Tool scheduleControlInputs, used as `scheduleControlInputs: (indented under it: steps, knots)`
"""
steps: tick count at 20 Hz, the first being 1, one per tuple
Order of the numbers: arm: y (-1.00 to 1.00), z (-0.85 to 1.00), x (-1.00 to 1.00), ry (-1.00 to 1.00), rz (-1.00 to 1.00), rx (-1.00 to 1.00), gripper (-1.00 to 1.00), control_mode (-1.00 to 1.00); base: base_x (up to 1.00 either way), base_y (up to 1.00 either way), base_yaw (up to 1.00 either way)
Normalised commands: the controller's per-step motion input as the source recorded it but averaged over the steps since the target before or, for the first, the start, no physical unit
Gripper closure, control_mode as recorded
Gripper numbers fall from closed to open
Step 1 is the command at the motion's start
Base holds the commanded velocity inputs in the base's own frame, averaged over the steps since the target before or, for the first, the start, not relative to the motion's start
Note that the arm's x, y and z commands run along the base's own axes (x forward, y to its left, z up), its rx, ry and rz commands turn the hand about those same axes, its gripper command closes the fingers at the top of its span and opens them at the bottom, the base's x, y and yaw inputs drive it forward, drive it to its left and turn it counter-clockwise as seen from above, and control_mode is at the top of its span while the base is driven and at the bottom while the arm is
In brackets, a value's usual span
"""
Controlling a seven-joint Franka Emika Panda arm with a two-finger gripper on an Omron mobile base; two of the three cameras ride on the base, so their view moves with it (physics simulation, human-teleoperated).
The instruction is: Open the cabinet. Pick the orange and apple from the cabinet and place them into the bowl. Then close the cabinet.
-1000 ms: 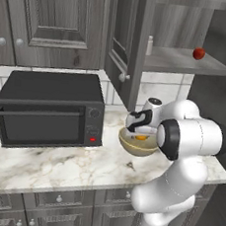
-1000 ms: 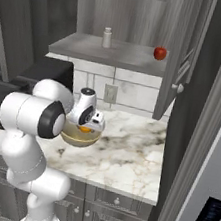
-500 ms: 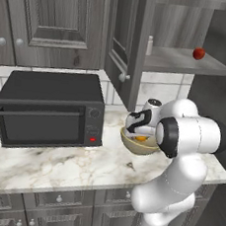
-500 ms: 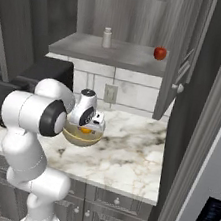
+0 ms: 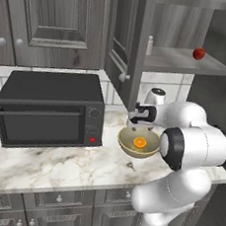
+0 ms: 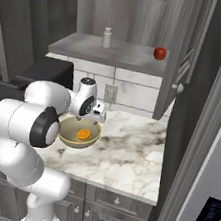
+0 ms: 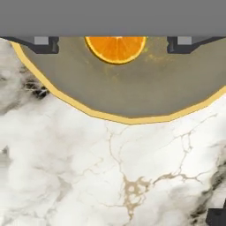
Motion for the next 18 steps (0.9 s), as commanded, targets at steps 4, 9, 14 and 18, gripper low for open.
scheduleControlInputs:
  steps: [4, 9, 14, 18]
  knots:
    - [0.00, 0.97, 0.00, -0.03, 0.00, 0.00, -1.00, -1.00, 0.00, 0.00, 0.00]
    - [-0.10, 1.00, -0.14, -0.13, -0.01, 0.00, -1.00, -1.00, 0.00, 0.00, 0.00]
    - [-0.45, 1.00, -0.48, -0.18, -0.04, 0.00, -1.00, -1.00, 0.00, 0.00, 0.00]
    - [-0.64, 1.00, -0.62, -0.16, -0.11, 0.00, -1.00, -1.00, 0.00, 0.00, 0.00]
